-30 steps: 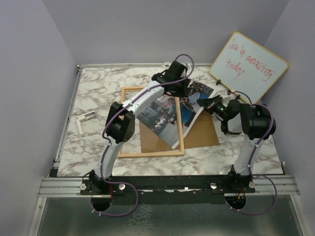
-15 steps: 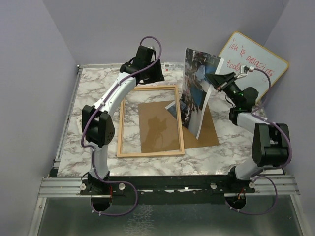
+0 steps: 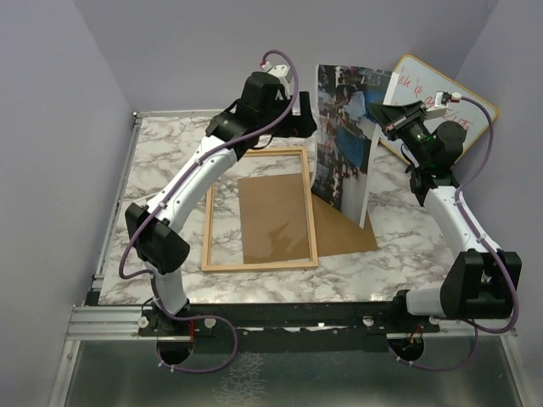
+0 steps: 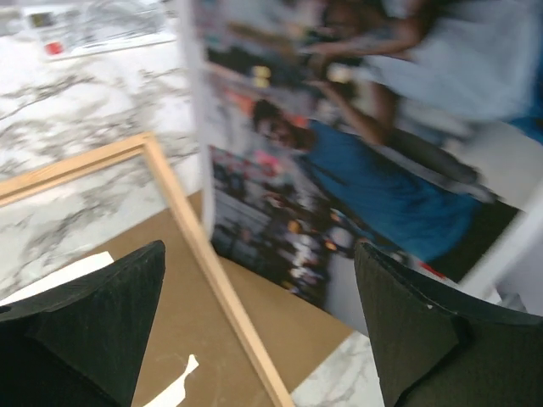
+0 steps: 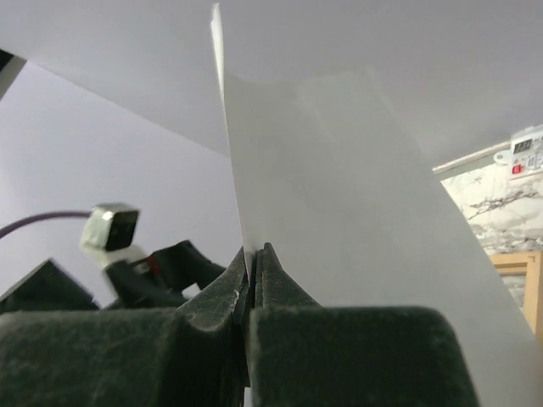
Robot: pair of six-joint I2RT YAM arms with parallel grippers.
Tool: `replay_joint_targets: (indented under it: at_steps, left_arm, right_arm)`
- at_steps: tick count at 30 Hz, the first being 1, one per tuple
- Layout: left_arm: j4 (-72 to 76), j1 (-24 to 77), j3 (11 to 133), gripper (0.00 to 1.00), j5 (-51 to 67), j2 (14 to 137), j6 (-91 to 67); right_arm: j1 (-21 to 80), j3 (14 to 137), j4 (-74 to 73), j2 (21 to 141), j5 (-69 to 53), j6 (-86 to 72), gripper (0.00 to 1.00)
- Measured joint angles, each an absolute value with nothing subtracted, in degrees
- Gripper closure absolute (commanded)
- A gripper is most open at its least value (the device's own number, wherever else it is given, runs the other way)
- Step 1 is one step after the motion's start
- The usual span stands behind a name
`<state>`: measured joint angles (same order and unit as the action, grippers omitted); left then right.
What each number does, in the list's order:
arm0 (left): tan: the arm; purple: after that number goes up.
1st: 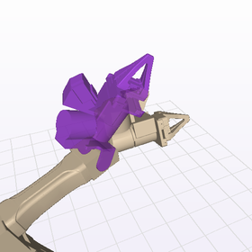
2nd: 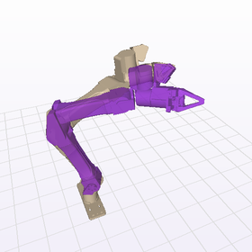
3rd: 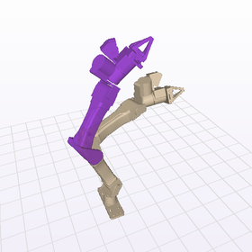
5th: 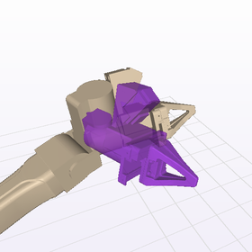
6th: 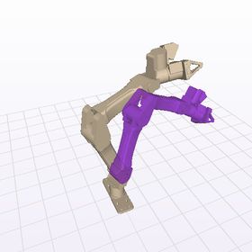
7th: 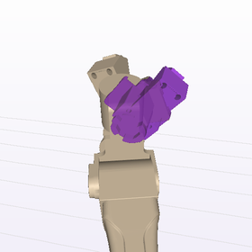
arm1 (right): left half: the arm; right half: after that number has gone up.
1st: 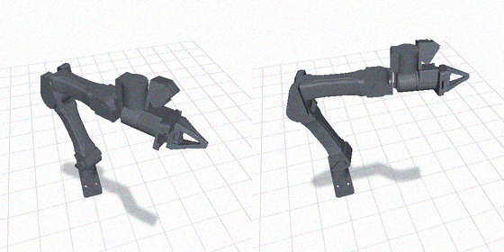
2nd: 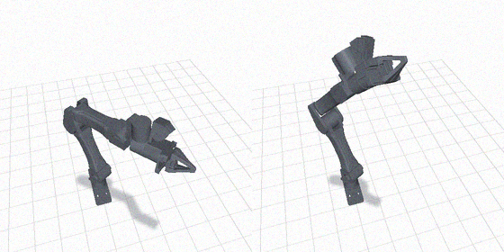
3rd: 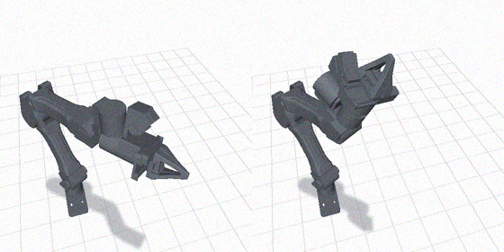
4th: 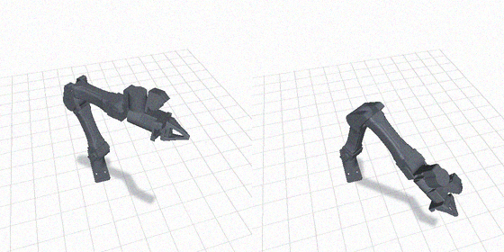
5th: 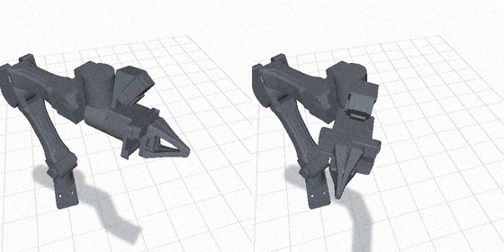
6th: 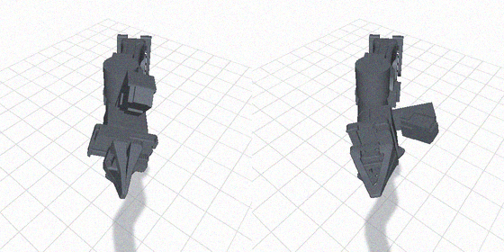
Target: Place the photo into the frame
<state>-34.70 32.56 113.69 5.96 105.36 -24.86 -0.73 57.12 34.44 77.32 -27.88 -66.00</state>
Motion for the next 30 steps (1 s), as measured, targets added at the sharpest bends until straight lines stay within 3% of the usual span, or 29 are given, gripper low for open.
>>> replay_joint_targets:
  at_steps: [3, 12, 19, 30]
  left_arm:
    - [-32.64, 36.69, 113.71, 0.01, 5.91, 103.11, -24.1]
    - [-27.86, 43.42, 108.16, 0.01, 1.41, 97.82, -22.46]
    - [-27.07, 44.75, 99.07, 0.01, -3.25, 93.84, -25.12]
    - [-24.82, 44.58, 87.18, 0.01, -8.27, 79.09, -34.22]
  right_arm:
    - [-0.3, 59.02, 29.91, 77.3, -27.14, -68.4, 0.99]
    - [7.86, 65.28, 13.61, 77.3, -20.58, -76.36, 0.99]
    - [16.45, 73.3, 0.69, 78.24, -10.94, -79.29, 0.99]
    - [27.44, 84.68, -10.79, 89.89, -0.43, -75.29, 0.99]
